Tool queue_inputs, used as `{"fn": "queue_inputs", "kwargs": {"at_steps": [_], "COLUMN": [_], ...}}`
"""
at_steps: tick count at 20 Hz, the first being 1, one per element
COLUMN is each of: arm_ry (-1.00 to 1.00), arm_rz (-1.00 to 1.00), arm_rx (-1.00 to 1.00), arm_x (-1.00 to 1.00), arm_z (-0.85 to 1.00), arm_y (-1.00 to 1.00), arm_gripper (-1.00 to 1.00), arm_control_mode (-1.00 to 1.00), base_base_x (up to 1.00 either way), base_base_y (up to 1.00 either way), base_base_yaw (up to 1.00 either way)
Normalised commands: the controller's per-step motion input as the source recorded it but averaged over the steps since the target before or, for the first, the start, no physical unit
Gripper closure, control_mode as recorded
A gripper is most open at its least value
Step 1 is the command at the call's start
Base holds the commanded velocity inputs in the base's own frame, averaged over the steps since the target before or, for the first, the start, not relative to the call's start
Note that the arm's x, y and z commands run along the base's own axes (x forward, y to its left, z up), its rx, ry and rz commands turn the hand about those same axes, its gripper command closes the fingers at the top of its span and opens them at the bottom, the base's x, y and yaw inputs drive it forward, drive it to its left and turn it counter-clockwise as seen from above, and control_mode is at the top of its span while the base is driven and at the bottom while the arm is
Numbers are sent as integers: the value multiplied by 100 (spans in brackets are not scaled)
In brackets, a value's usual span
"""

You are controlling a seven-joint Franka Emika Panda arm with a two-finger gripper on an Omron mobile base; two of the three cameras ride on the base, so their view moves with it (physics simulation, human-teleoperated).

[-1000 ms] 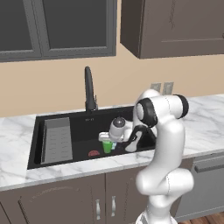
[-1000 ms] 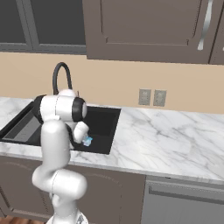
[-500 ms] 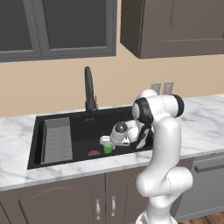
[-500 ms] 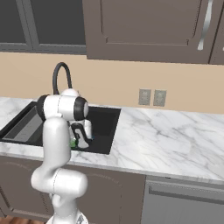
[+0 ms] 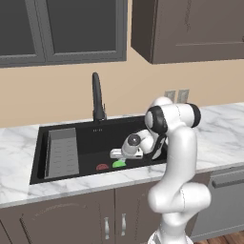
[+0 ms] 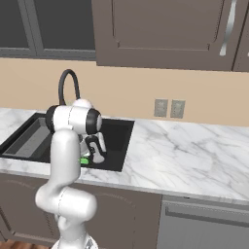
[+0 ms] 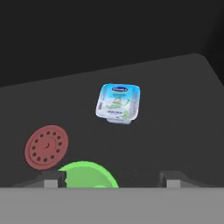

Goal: Pick the cup and saucepan and place them in the sink. Then turn on the water.

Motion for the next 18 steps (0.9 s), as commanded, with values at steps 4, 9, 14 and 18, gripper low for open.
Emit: {"fn": "queue_inputs", "kwargs": {"at_steps": [4, 9, 14, 18], "arm_ry": [0, 3, 0, 2], "arm_rz": [0, 0, 1, 0], "arm_rx": [0, 0, 0, 0], "arm_x": [0, 4, 0, 0], "arm_z": [0, 5, 66, 98], "arm_y": [0, 4, 3, 31], "arm_gripper": [-100, -100, -100, -100], "arm_control_mode": [-100, -100, -100, -100], "base_base_x": [0, 0, 0, 0], "base_base_y": [0, 0, 0, 0], "base_base_yaw": [0, 0, 0, 0]}}
